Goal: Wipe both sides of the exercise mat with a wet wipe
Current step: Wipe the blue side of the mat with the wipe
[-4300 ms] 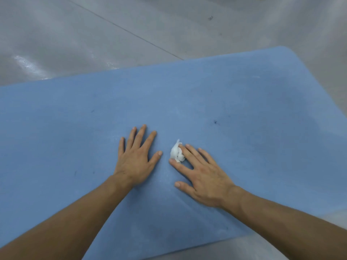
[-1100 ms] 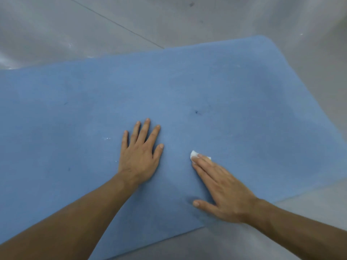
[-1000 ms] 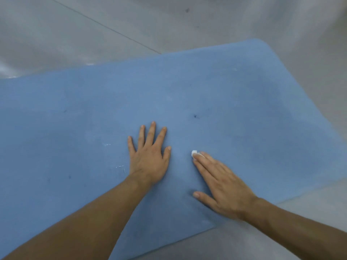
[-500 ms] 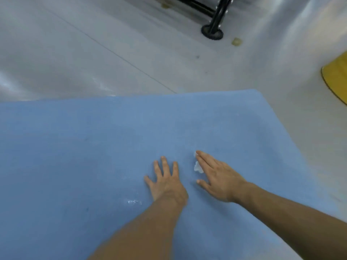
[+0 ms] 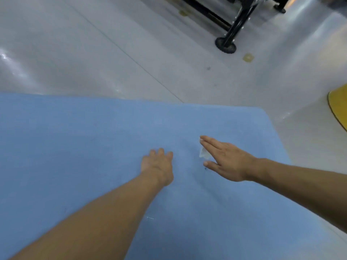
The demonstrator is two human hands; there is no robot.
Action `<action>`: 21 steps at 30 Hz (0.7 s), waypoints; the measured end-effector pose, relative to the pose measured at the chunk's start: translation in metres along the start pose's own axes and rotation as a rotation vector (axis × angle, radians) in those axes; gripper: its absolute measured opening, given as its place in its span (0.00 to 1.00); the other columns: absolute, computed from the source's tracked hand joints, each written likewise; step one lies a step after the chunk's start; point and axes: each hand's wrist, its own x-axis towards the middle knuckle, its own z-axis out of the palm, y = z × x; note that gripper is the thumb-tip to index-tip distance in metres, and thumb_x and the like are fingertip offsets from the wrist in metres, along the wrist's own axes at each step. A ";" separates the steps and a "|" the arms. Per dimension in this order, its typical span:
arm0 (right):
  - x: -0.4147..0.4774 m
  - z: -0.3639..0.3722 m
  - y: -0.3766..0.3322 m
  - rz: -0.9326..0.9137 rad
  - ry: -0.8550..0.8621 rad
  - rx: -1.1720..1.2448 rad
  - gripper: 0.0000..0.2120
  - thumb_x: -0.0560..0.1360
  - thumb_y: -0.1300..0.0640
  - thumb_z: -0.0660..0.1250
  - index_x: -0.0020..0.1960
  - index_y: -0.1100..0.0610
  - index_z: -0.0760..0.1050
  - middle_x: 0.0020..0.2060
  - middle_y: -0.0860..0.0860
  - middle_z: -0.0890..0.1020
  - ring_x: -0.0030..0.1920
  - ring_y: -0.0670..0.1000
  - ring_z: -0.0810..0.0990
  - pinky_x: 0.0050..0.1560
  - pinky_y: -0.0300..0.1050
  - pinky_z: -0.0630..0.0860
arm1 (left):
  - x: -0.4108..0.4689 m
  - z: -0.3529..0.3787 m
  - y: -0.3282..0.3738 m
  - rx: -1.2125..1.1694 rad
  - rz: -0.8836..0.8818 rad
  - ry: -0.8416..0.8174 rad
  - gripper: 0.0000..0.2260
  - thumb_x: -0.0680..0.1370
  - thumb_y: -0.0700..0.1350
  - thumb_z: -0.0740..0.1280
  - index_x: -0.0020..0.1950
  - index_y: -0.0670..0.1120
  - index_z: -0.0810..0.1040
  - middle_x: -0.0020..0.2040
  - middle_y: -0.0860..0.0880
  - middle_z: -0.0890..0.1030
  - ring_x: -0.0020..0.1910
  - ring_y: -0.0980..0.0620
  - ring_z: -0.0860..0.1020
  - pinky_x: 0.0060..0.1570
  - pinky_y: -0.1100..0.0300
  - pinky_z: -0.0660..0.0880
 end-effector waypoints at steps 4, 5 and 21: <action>0.005 0.049 0.045 0.015 0.072 -0.013 0.38 0.84 0.34 0.45 0.85 0.55 0.41 0.84 0.47 0.41 0.84 0.47 0.45 0.79 0.41 0.42 | 0.014 0.012 0.043 -0.041 0.028 0.082 0.32 0.83 0.54 0.59 0.84 0.54 0.50 0.85 0.48 0.46 0.83 0.43 0.46 0.80 0.42 0.51; 0.004 0.061 0.059 0.038 0.081 0.003 0.40 0.82 0.32 0.42 0.85 0.55 0.41 0.84 0.47 0.41 0.84 0.48 0.45 0.80 0.43 0.42 | 0.016 0.019 0.058 -0.042 0.042 0.101 0.32 0.83 0.56 0.59 0.85 0.54 0.49 0.85 0.48 0.44 0.83 0.43 0.44 0.80 0.42 0.49; 0.044 0.165 0.251 0.145 0.398 0.304 0.46 0.77 0.27 0.41 0.85 0.56 0.49 0.85 0.48 0.46 0.84 0.54 0.43 0.82 0.51 0.45 | 0.130 0.032 0.179 -0.198 -0.347 0.117 0.33 0.81 0.71 0.48 0.80 0.68 0.33 0.80 0.56 0.26 0.80 0.46 0.28 0.77 0.33 0.36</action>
